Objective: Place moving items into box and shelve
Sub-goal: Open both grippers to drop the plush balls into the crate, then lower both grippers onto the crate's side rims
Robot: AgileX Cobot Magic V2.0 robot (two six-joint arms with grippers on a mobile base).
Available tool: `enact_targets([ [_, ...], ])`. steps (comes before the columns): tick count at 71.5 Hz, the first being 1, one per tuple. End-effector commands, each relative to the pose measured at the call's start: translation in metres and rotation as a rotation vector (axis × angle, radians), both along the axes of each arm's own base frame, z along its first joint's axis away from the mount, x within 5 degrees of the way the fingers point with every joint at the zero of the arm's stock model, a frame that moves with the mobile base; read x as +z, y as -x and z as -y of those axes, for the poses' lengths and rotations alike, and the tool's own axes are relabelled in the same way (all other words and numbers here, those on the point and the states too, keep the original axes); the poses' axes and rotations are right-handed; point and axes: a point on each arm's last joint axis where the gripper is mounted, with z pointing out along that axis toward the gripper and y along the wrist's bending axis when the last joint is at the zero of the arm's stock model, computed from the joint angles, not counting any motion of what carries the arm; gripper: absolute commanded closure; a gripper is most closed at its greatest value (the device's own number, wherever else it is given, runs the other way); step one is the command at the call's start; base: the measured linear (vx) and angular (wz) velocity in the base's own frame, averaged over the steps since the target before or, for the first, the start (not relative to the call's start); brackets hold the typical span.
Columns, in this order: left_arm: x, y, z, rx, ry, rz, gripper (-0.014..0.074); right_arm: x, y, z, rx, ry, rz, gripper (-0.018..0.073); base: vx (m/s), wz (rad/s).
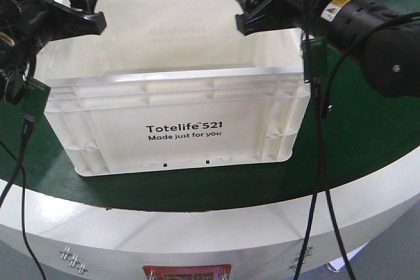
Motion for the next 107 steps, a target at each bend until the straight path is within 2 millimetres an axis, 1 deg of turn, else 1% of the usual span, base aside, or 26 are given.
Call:
enact_targets([
  [1,0.032,0.008,-0.010,0.060,0.017,0.138,0.0022,0.040,0.007,0.017,-0.045,-0.067,0.163,-0.0019,0.00,0.00],
  [8,0.032,0.012,-0.020,0.103,-0.008,0.065,0.0023,0.047,0.008,0.038,-0.102,-0.069,0.150,-0.0019,0.00,0.00],
  [19,0.025,0.018,-0.032,0.109,-0.112,-0.070,0.0023,0.051,0.011,0.060,-0.162,-0.052,0.119,-0.0019,0.00,0.00],
  [24,0.023,0.020,-0.034,0.100,-0.128,-0.107,0.0023,0.052,0.012,0.066,-0.177,-0.046,0.106,-0.0019,0.00,0.00],
  [31,0.023,0.020,-0.034,0.097,-0.121,-0.117,0.0023,0.052,0.013,0.067,-0.177,-0.041,0.099,-0.0019,0.00,0.00],
  [37,0.026,0.020,-0.033,0.094,-0.067,-0.133,0.0023,0.052,0.013,0.067,-0.177,-0.047,0.087,-0.0019,0.00,0.00],
  [45,0.043,0.017,-0.032,0.072,-0.011,-0.158,0.0023,0.058,0.013,0.065,-0.165,-0.069,-0.001,-0.0019,0.00,0.00],
  [54,0.070,0.008,-0.033,0.048,-0.002,-0.178,0.0023,0.081,0.011,0.062,-0.143,-0.082,-0.055,-0.0013,0.00,0.00],
  [61,0.084,-0.003,-0.034,0.030,-0.007,-0.216,0.0023,0.096,0.000,0.062,-0.149,-0.121,-0.134,0.0000,0.00,0.00],
  [66,0.088,-0.013,-0.035,0.025,0.022,-0.254,0.0023,0.100,-0.012,0.065,-0.163,-0.135,-0.202,0.0009,0.00,0.00],
  [67,0.089,-0.015,-0.036,0.026,0.033,-0.262,0.0023,0.103,-0.014,0.066,-0.167,-0.139,-0.205,0.0010,0.00,0.00],
  [70,0.088,-0.021,-0.036,0.028,0.071,-0.296,0.0023,0.105,-0.021,0.066,-0.173,-0.139,-0.243,0.0015,0.00,0.00],
  [71,0.090,-0.023,-0.037,0.029,0.082,-0.298,0.0023,0.103,-0.024,0.066,-0.174,-0.138,-0.260,0.0016,0.00,0.00],
  [77,0.088,-0.035,-0.038,0.034,0.111,-0.352,0.0023,0.105,-0.036,0.064,-0.170,-0.121,-0.316,0.0020,0.00,0.00],
  [89,0.079,-0.051,-0.035,0.017,0.075,-0.466,0.0023,0.098,-0.054,0.056,-0.143,-0.107,-0.437,0.0020,0.00,0.00],
  [98,0.070,-0.054,-0.032,0.000,0.075,-0.556,0.0023,0.088,-0.061,0.053,-0.130,-0.100,-0.516,0.0020,0.00,0.00],
  [107,0.062,-0.054,-0.031,-0.012,0.063,-0.621,0.0023,0.072,-0.065,0.050,-0.129,-0.085,-0.623,0.0020,0.00,0.00],
])
